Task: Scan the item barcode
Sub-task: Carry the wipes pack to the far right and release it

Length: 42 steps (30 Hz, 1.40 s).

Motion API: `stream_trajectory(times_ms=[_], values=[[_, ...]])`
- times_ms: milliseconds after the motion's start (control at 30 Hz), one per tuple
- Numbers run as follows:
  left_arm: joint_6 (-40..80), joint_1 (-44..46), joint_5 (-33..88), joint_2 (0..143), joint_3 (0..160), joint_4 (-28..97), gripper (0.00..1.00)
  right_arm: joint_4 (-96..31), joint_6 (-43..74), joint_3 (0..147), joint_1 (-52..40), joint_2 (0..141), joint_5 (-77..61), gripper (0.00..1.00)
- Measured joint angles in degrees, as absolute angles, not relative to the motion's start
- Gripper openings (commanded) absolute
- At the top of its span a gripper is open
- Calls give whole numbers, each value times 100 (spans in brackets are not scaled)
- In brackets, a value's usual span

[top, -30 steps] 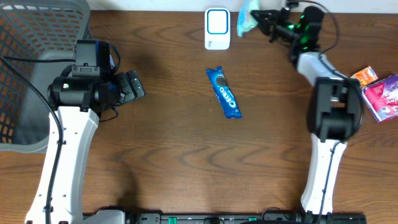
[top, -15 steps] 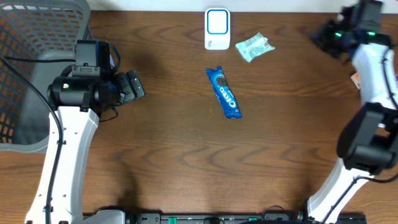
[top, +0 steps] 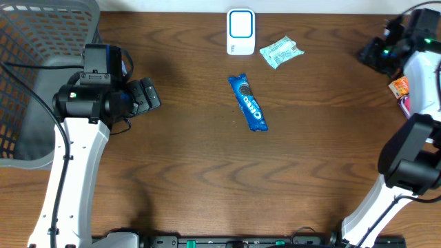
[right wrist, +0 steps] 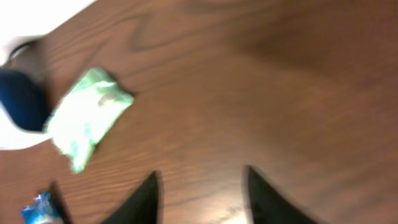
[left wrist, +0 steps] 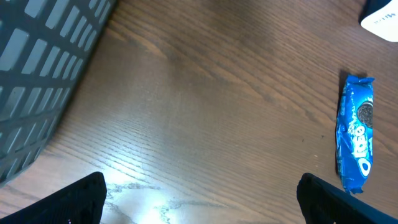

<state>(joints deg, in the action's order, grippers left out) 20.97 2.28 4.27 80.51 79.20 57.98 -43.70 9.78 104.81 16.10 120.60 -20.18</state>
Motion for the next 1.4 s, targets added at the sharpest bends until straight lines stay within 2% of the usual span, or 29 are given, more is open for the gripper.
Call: stream_trajectory(times_ms=[133, 333, 700, 800, 833, 867, 967, 1000, 1067, 1400], values=[[2097, 228, 427, 8049, 7920, 5798, 98, -4051, 1002, 10484, 1188, 12145, -2174, 69], [2097, 228, 427, 8051, 7920, 5795, 98, -3413, 1227, 10484, 375, 12564, -2211, 70], [2097, 228, 427, 8049, 7920, 5798, 98, -2296, 2676, 10484, -541, 13472, -1441, 71], [2097, 228, 427, 8049, 7920, 5798, 98, -2187, 2915, 10484, -574, 13712, -1378, 63], [2097, 228, 427, 8051, 7920, 5800, 98, -2178, 3000, 10523, -574, 13716, -1369, 57], [2097, 228, 429, 8049, 7920, 5795, 98, -2213, 3083, 10527, -574, 13725, -1341, 49], [2097, 228, 429, 8051, 7920, 5795, 98, -2298, 3271, 10538, -569, 13769, -1391, 11], [2097, 228, 427, 8049, 7920, 5800, 98, -2327, 3304, 10541, -572, 13786, -1406, 4], [2097, 228, 427, 8049, 7920, 5795, 98, -2421, 3391, 10604, -569, 13788, -1385, 1], [2097, 228, 429, 8049, 7920, 5800, 98, -3374, 3103, 10685, -414, 13592, -1201, 1]])
